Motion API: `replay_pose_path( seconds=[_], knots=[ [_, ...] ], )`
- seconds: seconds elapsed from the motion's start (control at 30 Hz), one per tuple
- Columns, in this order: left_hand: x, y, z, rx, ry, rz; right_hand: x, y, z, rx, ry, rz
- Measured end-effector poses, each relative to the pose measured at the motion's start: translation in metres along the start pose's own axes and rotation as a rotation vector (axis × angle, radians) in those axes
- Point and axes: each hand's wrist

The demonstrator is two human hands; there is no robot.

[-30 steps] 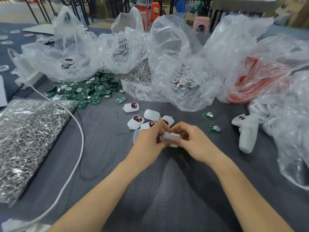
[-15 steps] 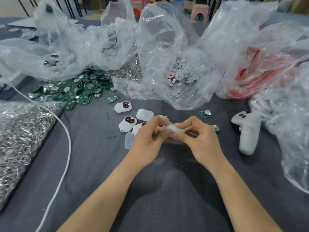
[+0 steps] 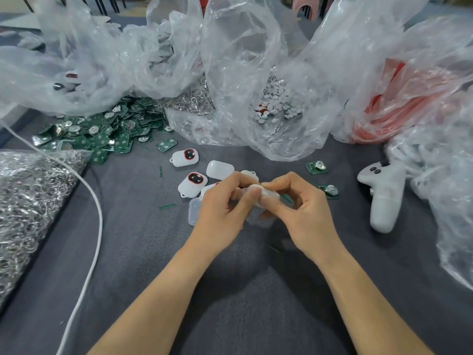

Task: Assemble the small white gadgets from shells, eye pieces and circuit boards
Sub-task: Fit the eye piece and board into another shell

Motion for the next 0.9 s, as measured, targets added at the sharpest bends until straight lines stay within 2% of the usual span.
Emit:
replay_pose_path(
  seconds=[0.3, 0.47, 0.57, 0.7, 0.9],
  knots=[
    [-0.0025, 0.0017, -0.0051, -0.037, 0.038, -0.029, -0.005, -0.0028, -0.0034, -0.006, 0.001, 0.083],
    [-0.0088, 0.0058, -0.003, 0.115, 0.137, -0.298, -0.0109, -0.0013, -0.002, 0.005, 0.077, 0.184],
    [-0.0092, 0.0059, -0.002, 0.133, 0.093, -0.347, -0.0095, 0.0013, -0.0012, -0.006, 0.156, 0.188],
    [-0.0095, 0.0049, -0.0035, 0.066, 0.07, -0.279, -0.0064, 0.0042, -0.0017, 0.008, 0.182, 0.093],
    [-0.0075, 0.0061, -0.0055, 0.018, 0.072, -0.184, -0.0031, 0.0043, -0.0031, 0.034, 0.139, 0.083]
  ],
)
Point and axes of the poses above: each hand's wrist, its own z-axis towards the middle knuckle, its own x-axis out of the back of the hand, y = z × x, and after that the axes turned 3 degrees about -x, right-handed
